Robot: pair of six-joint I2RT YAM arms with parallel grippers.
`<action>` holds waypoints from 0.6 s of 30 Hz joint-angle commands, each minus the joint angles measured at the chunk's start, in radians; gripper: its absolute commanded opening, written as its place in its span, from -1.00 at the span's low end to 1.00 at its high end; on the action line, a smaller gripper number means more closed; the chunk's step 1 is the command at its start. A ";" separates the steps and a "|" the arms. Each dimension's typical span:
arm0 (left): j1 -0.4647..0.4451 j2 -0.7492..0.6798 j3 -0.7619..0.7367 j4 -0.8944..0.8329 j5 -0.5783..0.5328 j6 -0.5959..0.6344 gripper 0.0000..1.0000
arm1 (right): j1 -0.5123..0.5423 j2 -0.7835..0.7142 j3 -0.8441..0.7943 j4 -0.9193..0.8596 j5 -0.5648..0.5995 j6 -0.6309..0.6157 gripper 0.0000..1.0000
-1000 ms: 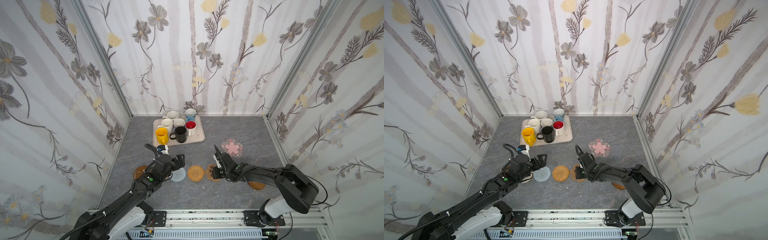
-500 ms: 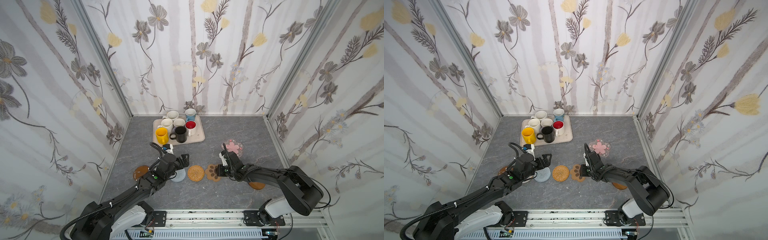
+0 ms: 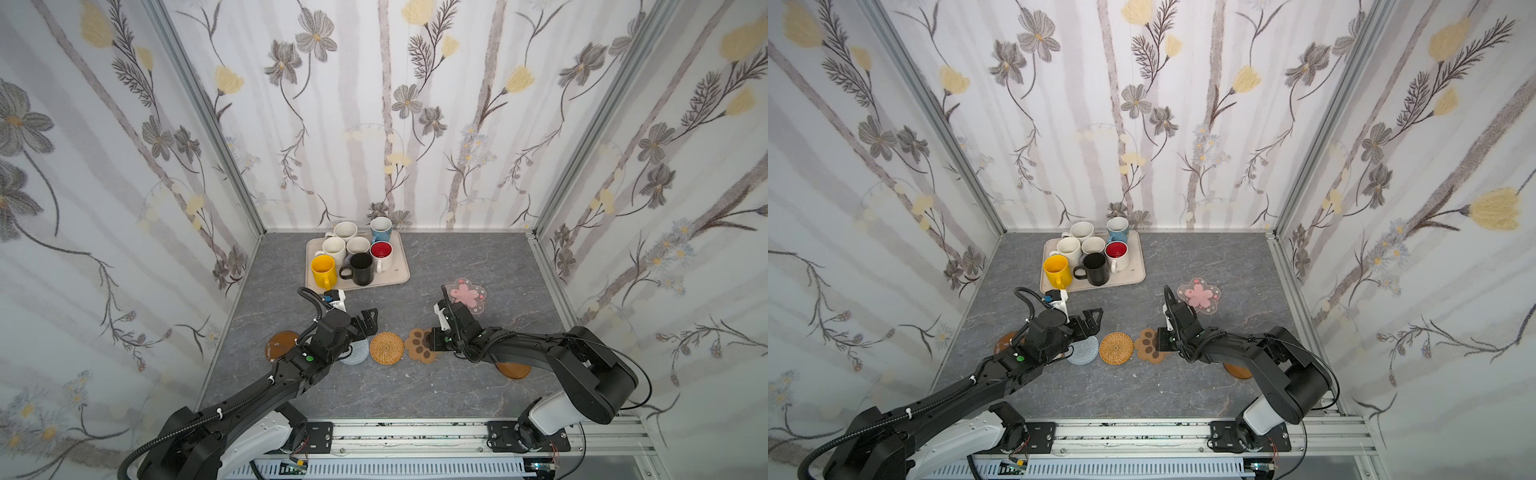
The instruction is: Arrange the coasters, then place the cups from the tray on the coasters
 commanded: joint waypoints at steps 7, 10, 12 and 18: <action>-0.002 0.044 0.043 0.032 0.007 0.034 1.00 | -0.013 -0.118 0.022 -0.113 0.091 -0.010 -0.63; -0.003 0.087 0.087 0.032 0.019 0.055 1.00 | -0.038 -0.192 0.042 -0.146 0.105 -0.025 -0.47; -0.005 0.125 0.125 0.031 0.027 0.067 1.00 | -0.075 -0.231 0.066 -0.172 0.106 -0.045 -0.40; -0.018 0.252 0.244 0.033 0.039 0.105 1.00 | -0.250 -0.198 0.194 -0.268 0.084 -0.146 -0.77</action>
